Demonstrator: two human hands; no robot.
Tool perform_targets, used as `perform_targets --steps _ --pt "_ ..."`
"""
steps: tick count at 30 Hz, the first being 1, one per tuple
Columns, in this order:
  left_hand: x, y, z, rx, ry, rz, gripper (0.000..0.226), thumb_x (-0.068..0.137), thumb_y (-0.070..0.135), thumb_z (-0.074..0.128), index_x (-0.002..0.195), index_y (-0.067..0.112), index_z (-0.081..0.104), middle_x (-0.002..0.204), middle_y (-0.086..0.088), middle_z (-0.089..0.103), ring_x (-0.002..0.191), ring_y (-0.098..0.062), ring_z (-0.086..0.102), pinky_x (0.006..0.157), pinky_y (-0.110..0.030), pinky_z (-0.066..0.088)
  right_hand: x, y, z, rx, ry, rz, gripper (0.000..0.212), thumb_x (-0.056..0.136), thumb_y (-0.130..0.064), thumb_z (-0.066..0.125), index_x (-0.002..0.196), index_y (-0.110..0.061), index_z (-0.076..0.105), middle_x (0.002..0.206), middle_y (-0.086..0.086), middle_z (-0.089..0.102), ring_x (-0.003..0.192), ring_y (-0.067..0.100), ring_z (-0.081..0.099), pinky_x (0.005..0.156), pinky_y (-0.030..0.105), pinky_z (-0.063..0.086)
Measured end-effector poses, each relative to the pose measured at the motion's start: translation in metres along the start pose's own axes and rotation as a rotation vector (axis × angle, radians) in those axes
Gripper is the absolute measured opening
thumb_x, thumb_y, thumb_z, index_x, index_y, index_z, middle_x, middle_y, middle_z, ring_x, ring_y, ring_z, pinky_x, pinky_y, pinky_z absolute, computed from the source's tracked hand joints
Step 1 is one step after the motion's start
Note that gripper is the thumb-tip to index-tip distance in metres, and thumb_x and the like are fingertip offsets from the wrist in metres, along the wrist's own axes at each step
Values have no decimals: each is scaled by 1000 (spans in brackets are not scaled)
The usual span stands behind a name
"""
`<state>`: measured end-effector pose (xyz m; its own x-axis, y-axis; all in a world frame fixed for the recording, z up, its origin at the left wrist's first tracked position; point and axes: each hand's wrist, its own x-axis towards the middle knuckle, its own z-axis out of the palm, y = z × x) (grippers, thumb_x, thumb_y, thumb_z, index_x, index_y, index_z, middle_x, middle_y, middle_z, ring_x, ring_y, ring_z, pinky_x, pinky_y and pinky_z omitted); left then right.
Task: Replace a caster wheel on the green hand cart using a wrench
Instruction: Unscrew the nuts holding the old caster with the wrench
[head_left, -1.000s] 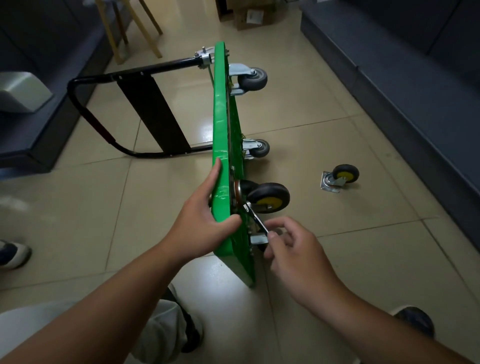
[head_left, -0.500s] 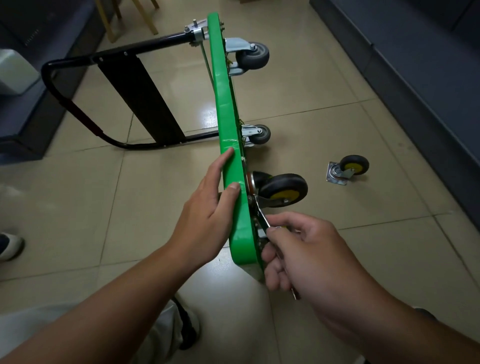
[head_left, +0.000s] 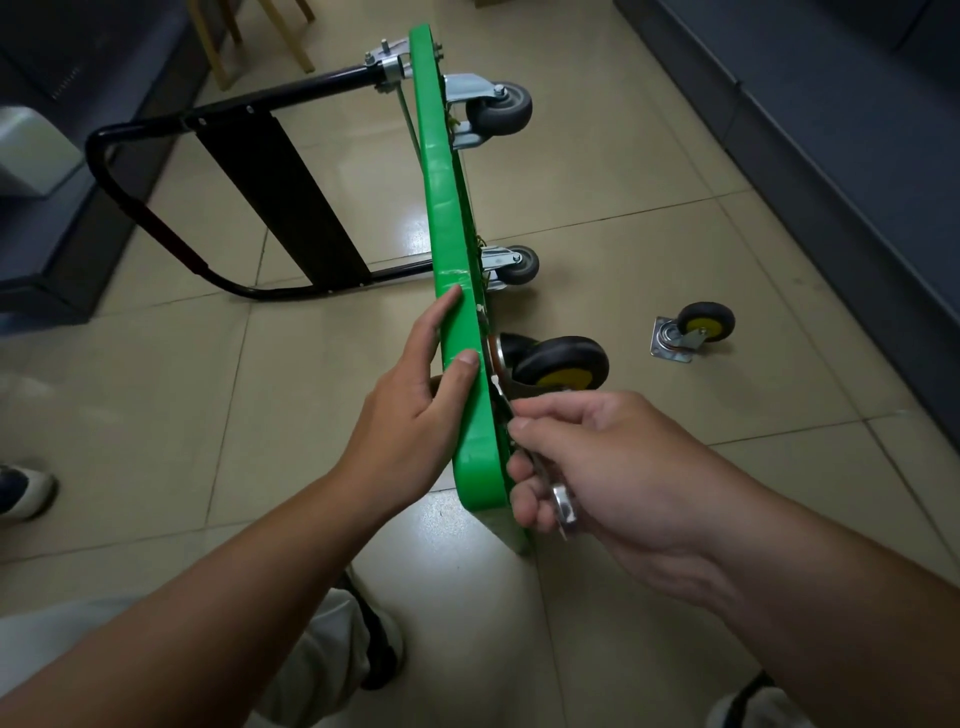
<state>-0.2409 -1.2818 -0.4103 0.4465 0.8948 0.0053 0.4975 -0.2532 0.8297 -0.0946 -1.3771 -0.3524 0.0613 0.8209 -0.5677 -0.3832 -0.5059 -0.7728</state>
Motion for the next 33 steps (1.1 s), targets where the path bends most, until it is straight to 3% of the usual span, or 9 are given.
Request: perform_targets --steps 3,11,16,20,23,25,28,30,33 --pt "1 0 2 -39 -9 -11 56 95 58 46 147 59 28 100 57 51 96 -7 71 87 -47 59 1 7 2 -26 31 -10 26 102 -11 53 126 -15 61 66 8 56 43 20 51 39 24 38" --pt "2 5 5 -92 3 -25 60 92 59 54 148 55 31 101 54 54 97 -11 72 88 -48 59 -1 3 4 -48 38 91 24 105 -18 50 127 -21 59 71 7 51 43 17 47 39 22 37" --pt "5 8 9 -129 27 -31 61 97 49 62 151 51 34 110 40 57 97 24 56 97 -41 57 -3 -23 6 -199 91 240 26 108 -16 37 123 -27 55 75 9 49 42 17 49 40 17 37" --pt "6 9 12 -149 26 -48 64 91 57 63 148 58 33 114 42 54 100 22 58 99 -40 55 -4 -17 20 -334 212 247 26 106 -24 32 107 -20 57 73 7 50 40 15 40 38 12 25" --pt "6 11 13 -146 36 -43 63 94 51 66 148 55 34 108 46 51 98 20 60 94 -27 54 -6 -6 26 -278 296 239 28 107 -26 36 89 -9 49 74 8 46 56 23 50 37 15 37" --pt "5 14 11 -137 45 -34 63 97 42 65 151 48 35 105 43 50 88 32 51 85 -13 47 -3 -2 32 -316 413 159 20 105 -16 40 87 -7 45 75 11 49 82 31 64 63 32 57" --pt "5 14 10 -142 50 -34 62 98 38 64 153 42 35 106 41 50 85 35 49 77 -4 44 -9 -4 34 -453 510 122 31 104 -16 42 75 -10 35 76 14 50 103 37 66 72 35 53" --pt "4 15 9 -131 44 -36 62 99 37 62 154 40 34 107 39 49 84 36 48 72 2 42 -10 -8 34 -772 402 37 35 102 -10 42 68 -9 34 70 8 41 106 36 63 77 34 46" --pt "4 16 9 -125 46 -38 61 100 37 62 154 40 34 109 37 49 81 35 50 72 -1 45 -5 1 25 -974 284 -61 13 99 -8 45 94 -2 55 94 12 57 102 32 58 76 33 40"
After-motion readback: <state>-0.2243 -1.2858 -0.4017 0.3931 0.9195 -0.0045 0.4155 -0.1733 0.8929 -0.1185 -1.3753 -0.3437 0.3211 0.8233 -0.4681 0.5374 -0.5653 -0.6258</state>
